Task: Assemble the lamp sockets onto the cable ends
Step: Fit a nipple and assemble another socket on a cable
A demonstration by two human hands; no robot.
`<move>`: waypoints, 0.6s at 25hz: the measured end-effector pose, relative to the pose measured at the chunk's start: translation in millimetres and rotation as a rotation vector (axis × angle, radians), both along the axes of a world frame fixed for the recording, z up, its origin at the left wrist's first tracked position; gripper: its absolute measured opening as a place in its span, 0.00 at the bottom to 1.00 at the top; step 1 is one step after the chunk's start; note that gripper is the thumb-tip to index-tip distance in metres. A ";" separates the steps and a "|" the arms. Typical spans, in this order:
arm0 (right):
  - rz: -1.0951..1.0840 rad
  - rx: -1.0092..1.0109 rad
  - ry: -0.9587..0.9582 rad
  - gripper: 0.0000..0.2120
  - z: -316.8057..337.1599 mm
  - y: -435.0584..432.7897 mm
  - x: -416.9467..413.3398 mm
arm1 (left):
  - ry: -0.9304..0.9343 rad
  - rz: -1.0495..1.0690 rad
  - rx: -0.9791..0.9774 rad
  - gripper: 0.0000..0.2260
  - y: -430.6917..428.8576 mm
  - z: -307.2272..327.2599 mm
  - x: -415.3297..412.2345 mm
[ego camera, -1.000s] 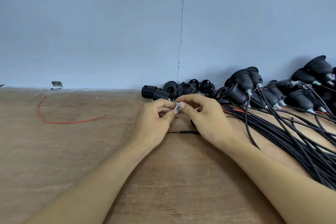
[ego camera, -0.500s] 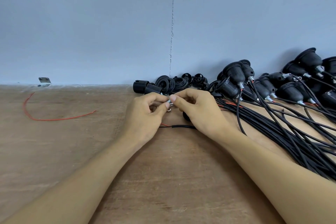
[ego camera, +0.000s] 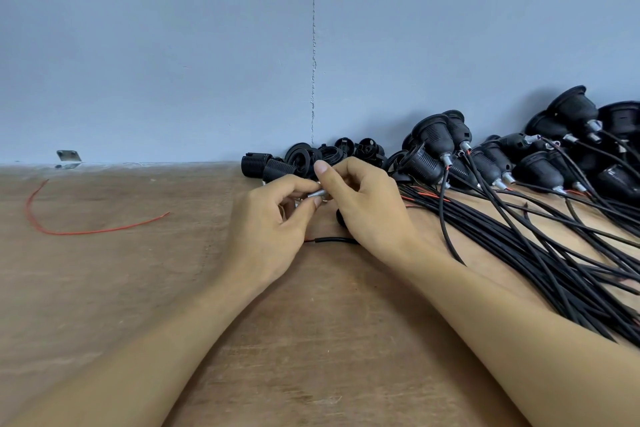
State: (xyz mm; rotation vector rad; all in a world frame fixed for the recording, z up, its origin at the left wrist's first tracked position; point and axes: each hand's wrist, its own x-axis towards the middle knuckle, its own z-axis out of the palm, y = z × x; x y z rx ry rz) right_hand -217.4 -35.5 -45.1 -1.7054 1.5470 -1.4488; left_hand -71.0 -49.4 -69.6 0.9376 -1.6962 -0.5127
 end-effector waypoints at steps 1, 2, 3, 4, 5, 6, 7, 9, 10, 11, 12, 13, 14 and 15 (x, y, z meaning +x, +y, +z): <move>0.003 -0.015 0.004 0.18 0.2 0.0 0.2 | 0.003 0.008 -0.002 0.10 0.4 0.2 -0.6; 0.001 -0.018 0.014 0.21 0.2 0.1 -0.4 | 0.006 0.018 -0.003 0.10 1.4 0.8 -1.4; -0.002 -0.012 0.028 0.23 -0.1 0.2 -1.3 | 0.011 0.028 -0.002 0.10 1.8 1.7 -2.0; 0.001 -0.002 0.048 0.24 -0.6 0.4 -2.1 | 0.020 0.038 0.001 0.10 1.8 2.6 -2.0; 0.014 0.008 0.073 0.23 -1.3 0.9 -2.3 | 0.032 0.051 0.002 0.11 1.0 3.2 -1.4; 0.032 0.013 0.097 0.20 -1.9 1.9 -2.0 | 0.041 0.064 0.003 0.11 -0.4 3.2 -0.2; 0.047 0.010 0.113 0.17 -2.4 2.7 -1.0 | 0.045 0.073 0.003 0.11 -2.2 2.6 1.3; 0.054 -0.001 0.113 0.13 -1.8 3.9 0.5 | 0.041 0.065 -0.009 0.09 -3.8 1.3 2.7; 0.051 -0.002 0.102 0.13 -1.4 3.6 0.3 | 0.033 0.054 -0.023 0.09 -3.4 0.9 2.4; 0.044 0.002 0.084 0.14 -1.2 2.8 -0.3 | 0.019 0.049 -0.045 0.09 -2.5 0.4 1.9; 0.037 0.006 0.060 0.14 -1.2 2.1 -1.2 | 0.005 0.050 -0.070 0.09 -1.6 0.1 1.1; 0.030 0.008 0.031 0.13 -1.4 1.6 -1.6 | -0.003 0.056 -0.090 0.09 -1.2 0.0 0.6; 0.027 0.007 0.002 0.12 -1.9 1.4 -1.6 | -0.004 0.065 -0.103 0.08 -1.0 -0.3 0.3; 0.031 0.000 -0.024 0.11 -2.4 1.3 -1.1 | -0.001 0.073 -0.110 0.08 -1.1 -0.4 0.1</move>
